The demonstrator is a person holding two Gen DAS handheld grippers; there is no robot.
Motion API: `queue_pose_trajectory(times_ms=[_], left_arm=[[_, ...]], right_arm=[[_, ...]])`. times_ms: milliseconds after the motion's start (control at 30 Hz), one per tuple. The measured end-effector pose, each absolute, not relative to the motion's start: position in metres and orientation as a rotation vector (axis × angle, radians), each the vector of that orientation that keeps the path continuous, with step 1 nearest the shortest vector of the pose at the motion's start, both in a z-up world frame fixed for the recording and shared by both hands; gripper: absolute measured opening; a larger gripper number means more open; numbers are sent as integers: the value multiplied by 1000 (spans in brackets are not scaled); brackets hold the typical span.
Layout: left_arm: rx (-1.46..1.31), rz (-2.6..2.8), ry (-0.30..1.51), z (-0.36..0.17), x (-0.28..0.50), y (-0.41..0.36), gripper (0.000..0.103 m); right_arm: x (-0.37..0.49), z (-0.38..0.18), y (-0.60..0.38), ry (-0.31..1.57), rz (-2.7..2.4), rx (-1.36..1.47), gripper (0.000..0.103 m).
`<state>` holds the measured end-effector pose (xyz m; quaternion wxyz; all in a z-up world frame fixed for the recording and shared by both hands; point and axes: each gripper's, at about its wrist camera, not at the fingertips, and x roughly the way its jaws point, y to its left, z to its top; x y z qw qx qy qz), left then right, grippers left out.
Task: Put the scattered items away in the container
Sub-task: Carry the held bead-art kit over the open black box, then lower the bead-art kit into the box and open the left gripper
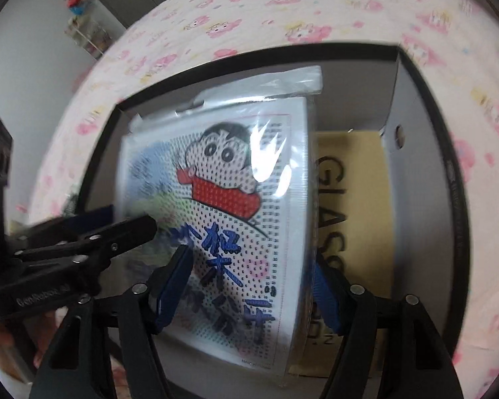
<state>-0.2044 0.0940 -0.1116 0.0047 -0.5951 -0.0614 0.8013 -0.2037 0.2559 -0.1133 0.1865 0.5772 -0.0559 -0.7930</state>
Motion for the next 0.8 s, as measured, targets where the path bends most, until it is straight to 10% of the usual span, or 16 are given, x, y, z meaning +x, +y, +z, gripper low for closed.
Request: queue_pose_trajectory(times_ms=[400,800], left_arm=[[-1842,2369,-406,-110,-199,96,65],[-2100,2427,-218,-143,-218,107,76]], right_arm=[[-182,-73,249,355,-2617,1403,67],[-177,-66,261,291,-2581,1398,67]])
